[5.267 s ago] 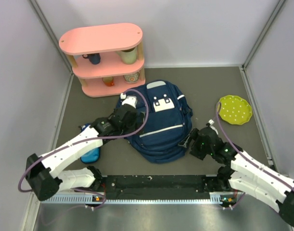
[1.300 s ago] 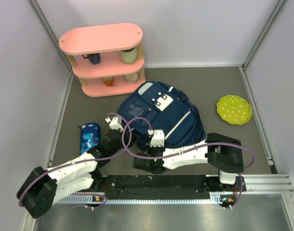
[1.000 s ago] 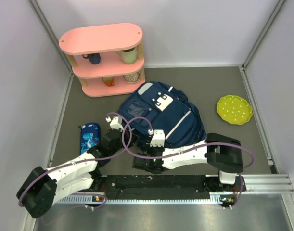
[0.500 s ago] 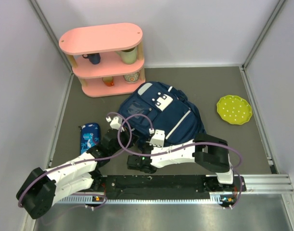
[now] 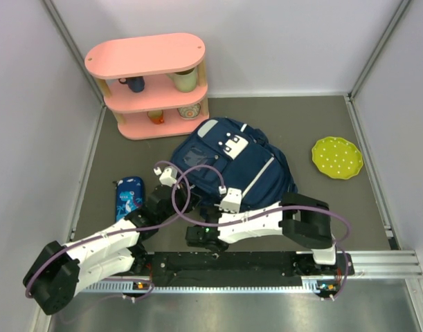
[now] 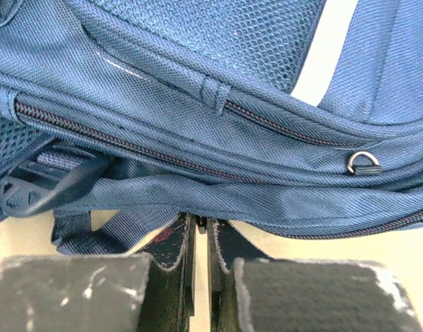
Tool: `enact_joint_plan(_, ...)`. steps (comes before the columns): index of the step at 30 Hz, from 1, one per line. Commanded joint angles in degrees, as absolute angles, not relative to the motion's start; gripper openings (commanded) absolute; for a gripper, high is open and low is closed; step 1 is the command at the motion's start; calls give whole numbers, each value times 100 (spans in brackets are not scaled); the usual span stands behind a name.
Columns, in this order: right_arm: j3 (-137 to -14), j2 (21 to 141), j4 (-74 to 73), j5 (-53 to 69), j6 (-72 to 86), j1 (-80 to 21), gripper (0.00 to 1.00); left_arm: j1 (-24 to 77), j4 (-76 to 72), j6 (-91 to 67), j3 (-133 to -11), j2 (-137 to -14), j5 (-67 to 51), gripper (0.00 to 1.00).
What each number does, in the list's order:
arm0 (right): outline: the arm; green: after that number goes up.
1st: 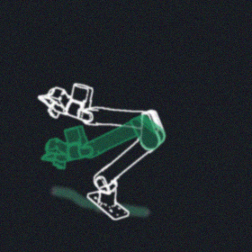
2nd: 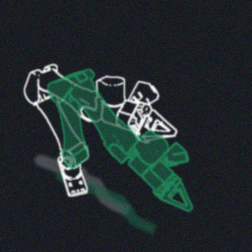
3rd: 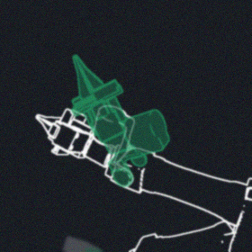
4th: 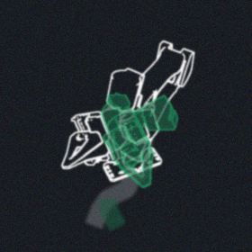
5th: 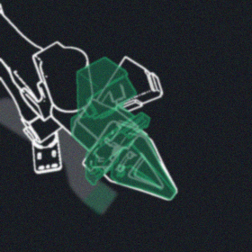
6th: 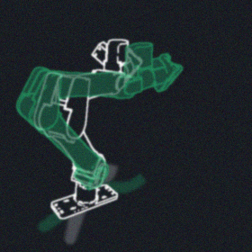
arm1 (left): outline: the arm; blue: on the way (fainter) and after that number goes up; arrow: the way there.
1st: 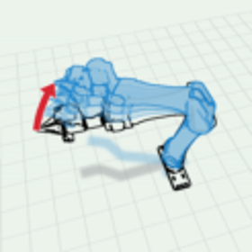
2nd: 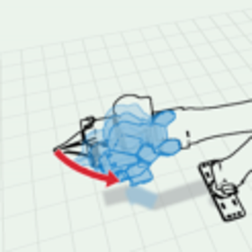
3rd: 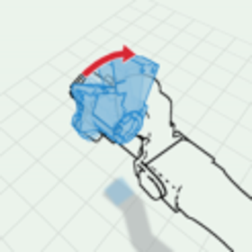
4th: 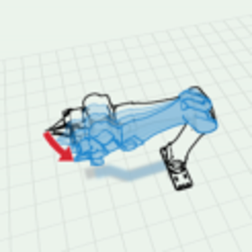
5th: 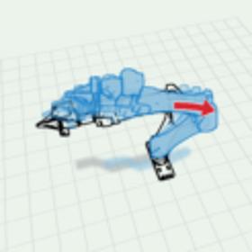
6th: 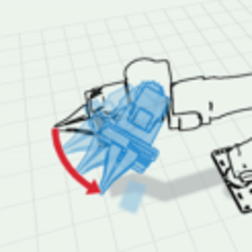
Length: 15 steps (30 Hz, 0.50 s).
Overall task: Pack the student bag
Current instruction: Zip the student bag at the center of the board.
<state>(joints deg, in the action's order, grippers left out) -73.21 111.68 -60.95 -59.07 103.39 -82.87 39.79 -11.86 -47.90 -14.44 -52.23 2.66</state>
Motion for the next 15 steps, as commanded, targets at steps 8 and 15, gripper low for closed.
enact_joint_plan(8,-5144,8966,-3694,-5057,8043,-8578,0,3911,-739,-4237,-1854,-5018,1116,0)
enact_joint_plan(15,-3948,7850,-2699,-4404,7296,-8561,0,3630,-615,-4052,-1942,-5071,958,0)
